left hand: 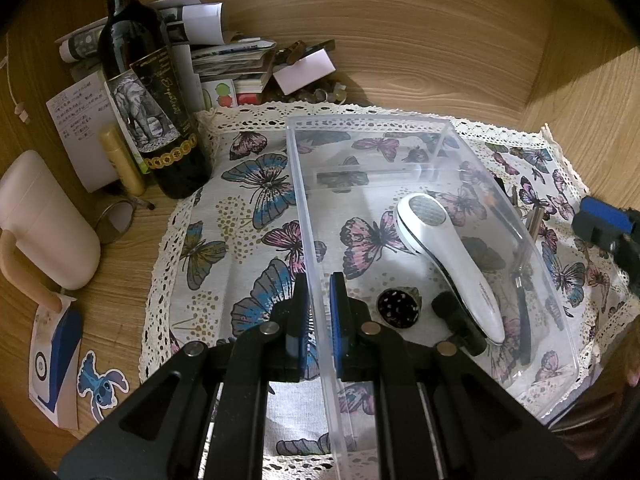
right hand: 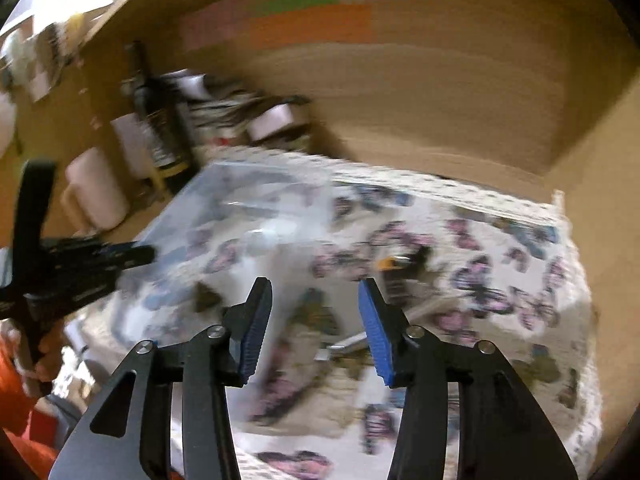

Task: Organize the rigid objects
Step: 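Move the right tool to the silver tube and grasp it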

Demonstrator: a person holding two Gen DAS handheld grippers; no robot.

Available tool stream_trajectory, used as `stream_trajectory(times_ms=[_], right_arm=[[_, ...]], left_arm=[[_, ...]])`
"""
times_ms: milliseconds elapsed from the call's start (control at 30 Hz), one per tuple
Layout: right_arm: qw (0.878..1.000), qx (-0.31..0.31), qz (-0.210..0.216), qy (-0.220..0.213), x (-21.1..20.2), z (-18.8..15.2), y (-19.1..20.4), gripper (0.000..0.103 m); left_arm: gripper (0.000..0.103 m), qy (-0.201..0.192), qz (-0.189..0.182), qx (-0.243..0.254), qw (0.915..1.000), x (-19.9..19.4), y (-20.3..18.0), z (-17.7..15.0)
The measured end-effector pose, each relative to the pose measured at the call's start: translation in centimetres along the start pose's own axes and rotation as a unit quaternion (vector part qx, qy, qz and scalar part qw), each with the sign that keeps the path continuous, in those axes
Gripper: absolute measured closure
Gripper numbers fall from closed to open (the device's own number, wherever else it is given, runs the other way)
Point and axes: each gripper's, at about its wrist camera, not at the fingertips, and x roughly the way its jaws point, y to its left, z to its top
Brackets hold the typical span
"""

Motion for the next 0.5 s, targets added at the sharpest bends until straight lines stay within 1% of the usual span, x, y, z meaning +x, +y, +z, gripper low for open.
stream_trajectory(times_ms=[67, 200, 333, 367, 400, 433, 500], right_arm=[[1.0, 0.014, -0.021, 0.0, -0.2, -0.2, -1.6, 0.061], [0.998, 0.037, -0.045, 0.014, 0.2, -0.6, -3.9, 0.061], [0.997, 0.056, -0.043, 0.036, 1.4, -1.4, -5.2, 0.06], [0.997, 0.058, -0.041, 0.044, 1.9, -1.6, -5.3, 0.058], [0.996, 0.057, -0.037, 0.053, 2.3, -1.7, -5.2, 0.052], [0.996, 0.054, -0.031, 0.066, 3.0, -2.0, -5.0, 0.049], [0.996, 0.05, -0.026, 0.075, 3.8, -2.3, -4.5, 0.047]], left_arm=[[0.093, 0.0, -0.001, 0.0, 1.0, 0.0, -0.1, 0.0], [0.093, 0.0, 0.0, 0.0, 1.0, 0.0, -0.1, 0.0], [0.093, 0.002, 0.001, 0.002, 1.0, 0.1, -0.2, 0.1], [0.093, 0.002, 0.001, 0.003, 1.0, 0.1, -0.2, 0.2], [0.093, 0.003, 0.002, 0.003, 1.0, 0.2, -0.2, 0.2], [0.093, 0.004, 0.001, 0.004, 1.0, 0.2, -0.2, 0.3], [0.093, 0.006, 0.0, 0.005, 1.0, 0.2, -0.1, 0.5]])
